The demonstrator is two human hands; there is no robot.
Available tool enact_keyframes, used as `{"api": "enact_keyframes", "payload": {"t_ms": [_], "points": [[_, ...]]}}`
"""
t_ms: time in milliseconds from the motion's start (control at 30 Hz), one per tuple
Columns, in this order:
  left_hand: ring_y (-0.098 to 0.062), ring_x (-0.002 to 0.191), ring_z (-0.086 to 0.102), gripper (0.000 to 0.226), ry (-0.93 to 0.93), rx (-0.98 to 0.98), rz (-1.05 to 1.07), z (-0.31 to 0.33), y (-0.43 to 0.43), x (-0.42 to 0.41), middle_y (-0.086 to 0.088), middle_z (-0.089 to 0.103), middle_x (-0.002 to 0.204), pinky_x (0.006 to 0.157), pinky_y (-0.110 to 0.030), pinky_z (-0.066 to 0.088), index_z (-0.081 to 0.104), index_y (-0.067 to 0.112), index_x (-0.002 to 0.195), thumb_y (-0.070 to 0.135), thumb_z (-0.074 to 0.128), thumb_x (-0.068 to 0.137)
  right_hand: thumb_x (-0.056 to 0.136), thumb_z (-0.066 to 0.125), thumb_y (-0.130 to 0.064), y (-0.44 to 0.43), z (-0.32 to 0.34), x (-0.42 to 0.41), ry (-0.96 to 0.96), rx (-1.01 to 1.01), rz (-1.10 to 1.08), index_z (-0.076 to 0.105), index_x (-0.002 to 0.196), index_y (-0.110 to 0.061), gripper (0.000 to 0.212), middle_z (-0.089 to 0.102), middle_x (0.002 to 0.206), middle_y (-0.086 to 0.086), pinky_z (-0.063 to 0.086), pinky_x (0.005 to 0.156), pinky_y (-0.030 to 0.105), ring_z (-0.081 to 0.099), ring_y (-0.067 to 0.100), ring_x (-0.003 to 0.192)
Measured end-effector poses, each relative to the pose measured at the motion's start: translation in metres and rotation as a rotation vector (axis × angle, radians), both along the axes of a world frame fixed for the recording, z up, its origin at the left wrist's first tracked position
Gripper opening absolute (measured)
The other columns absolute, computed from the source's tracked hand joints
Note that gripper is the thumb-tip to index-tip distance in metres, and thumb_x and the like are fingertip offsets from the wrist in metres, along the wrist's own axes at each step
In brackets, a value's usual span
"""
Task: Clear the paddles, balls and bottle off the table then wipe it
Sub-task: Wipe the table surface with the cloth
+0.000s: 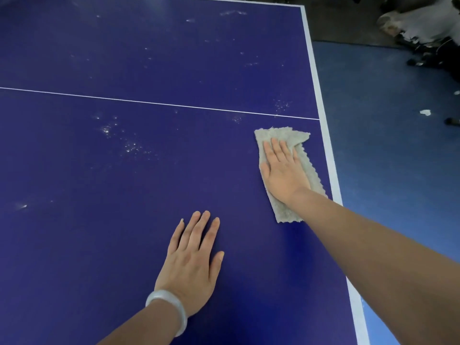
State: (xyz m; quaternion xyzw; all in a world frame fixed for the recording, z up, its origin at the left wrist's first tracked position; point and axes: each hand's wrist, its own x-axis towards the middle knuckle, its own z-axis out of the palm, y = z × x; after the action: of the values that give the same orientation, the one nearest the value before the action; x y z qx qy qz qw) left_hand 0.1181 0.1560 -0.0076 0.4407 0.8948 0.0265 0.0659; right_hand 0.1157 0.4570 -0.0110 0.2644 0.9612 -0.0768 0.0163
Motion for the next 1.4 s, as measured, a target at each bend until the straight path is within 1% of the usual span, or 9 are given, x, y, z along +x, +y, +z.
{"api": "enact_keyframes", "payload": {"t_ms": [100,267,467,700,967,1133,1200,1333,1400], "points": [[-0.021,0.149,0.020,0.060,-0.011,0.001,-0.004,0.000,0.000,-0.001,-0.004,0.029,0.158,0.117,-0.044,0.017,0.030,0.017,0.153,0.047,0.019,0.102,0.104,0.016,-0.041,0.013,0.000,0.014,0.022,0.014,0.113,0.007,0.158,-0.023,0.057,0.004,0.165,-0.003,-0.001,0.124,0.040,-0.003,0.014,0.152],[-0.021,0.149,0.019,0.060,-0.037,0.007,-0.006,-0.001,0.000,-0.002,-0.004,0.028,0.159,0.117,-0.045,0.017,0.028,0.017,0.153,0.047,0.017,0.102,0.103,0.010,-0.040,0.036,0.003,-0.013,-0.017,0.016,-0.177,0.002,0.158,-0.021,0.058,-0.001,0.165,0.000,-0.005,0.123,0.045,-0.005,0.018,0.152],[-0.021,0.150,0.019,0.059,-0.045,0.008,0.005,-0.001,0.000,-0.002,-0.003,0.028,0.159,0.117,-0.045,0.015,0.027,0.019,0.153,0.047,0.020,0.102,0.104,0.007,-0.038,-0.002,0.007,-0.099,-0.030,-0.014,-0.056,-0.002,0.157,-0.022,0.056,-0.006,0.165,-0.001,-0.008,0.122,0.045,-0.009,0.019,0.152],[-0.021,0.150,0.015,0.060,-0.050,0.000,0.016,0.002,0.001,-0.001,-0.003,0.024,0.160,0.118,-0.045,0.011,0.025,0.020,0.154,0.047,0.022,0.101,0.102,0.009,-0.045,-0.031,0.005,-0.083,-0.012,0.002,0.485,0.006,0.158,-0.027,0.058,0.002,0.165,-0.008,-0.006,0.123,0.041,-0.006,0.012,0.151],[-0.020,0.151,0.012,0.060,-0.056,0.012,0.015,-0.001,0.000,-0.001,-0.003,0.022,0.161,0.122,-0.044,0.013,0.022,0.020,0.155,0.047,0.024,0.101,0.104,0.006,-0.036,-0.028,0.010,-0.123,-0.044,0.013,-0.111,0.000,0.158,-0.020,0.056,-0.002,0.165,0.002,-0.004,0.122,0.051,-0.005,0.025,0.152],[-0.019,0.151,0.008,0.060,-0.043,0.004,0.016,0.000,0.000,-0.001,-0.002,0.018,0.162,0.122,-0.044,0.010,0.020,0.021,0.155,0.048,0.020,0.102,0.106,0.010,-0.038,-0.096,0.010,-0.116,-0.015,-0.003,0.530,0.004,0.157,-0.028,0.053,0.002,0.165,-0.007,-0.006,0.122,0.045,-0.003,0.016,0.152],[-0.020,0.151,0.009,0.060,-0.041,0.001,0.017,0.000,0.000,-0.001,-0.002,0.020,0.162,0.119,-0.044,0.009,0.021,0.021,0.155,0.048,0.020,0.101,0.106,0.013,-0.040,-0.078,0.009,-0.088,-0.013,0.002,0.637,0.007,0.157,-0.030,0.053,0.004,0.164,-0.010,-0.007,0.123,0.042,-0.003,0.012,0.152],[-0.020,0.151,0.013,0.060,-0.038,0.007,0.012,-0.001,-0.001,-0.001,-0.003,0.024,0.161,0.118,-0.044,0.010,0.025,0.019,0.154,0.048,0.022,0.101,0.102,0.010,-0.039,0.016,0.006,-0.039,0.015,0.138,0.198,0.017,0.157,-0.017,0.059,0.018,0.163,0.004,0.001,0.122,0.046,0.012,0.022,0.151],[-0.020,0.150,0.015,0.060,-0.030,0.011,0.015,-0.001,0.000,-0.001,-0.003,0.026,0.160,0.119,-0.044,0.011,0.026,0.019,0.154,0.048,0.023,0.101,0.104,0.012,-0.038,0.050,0.008,-0.015,-0.018,0.077,-0.103,0.012,0.158,-0.019,0.057,0.011,0.165,0.003,-0.003,0.121,0.048,0.006,0.023,0.151]]}}
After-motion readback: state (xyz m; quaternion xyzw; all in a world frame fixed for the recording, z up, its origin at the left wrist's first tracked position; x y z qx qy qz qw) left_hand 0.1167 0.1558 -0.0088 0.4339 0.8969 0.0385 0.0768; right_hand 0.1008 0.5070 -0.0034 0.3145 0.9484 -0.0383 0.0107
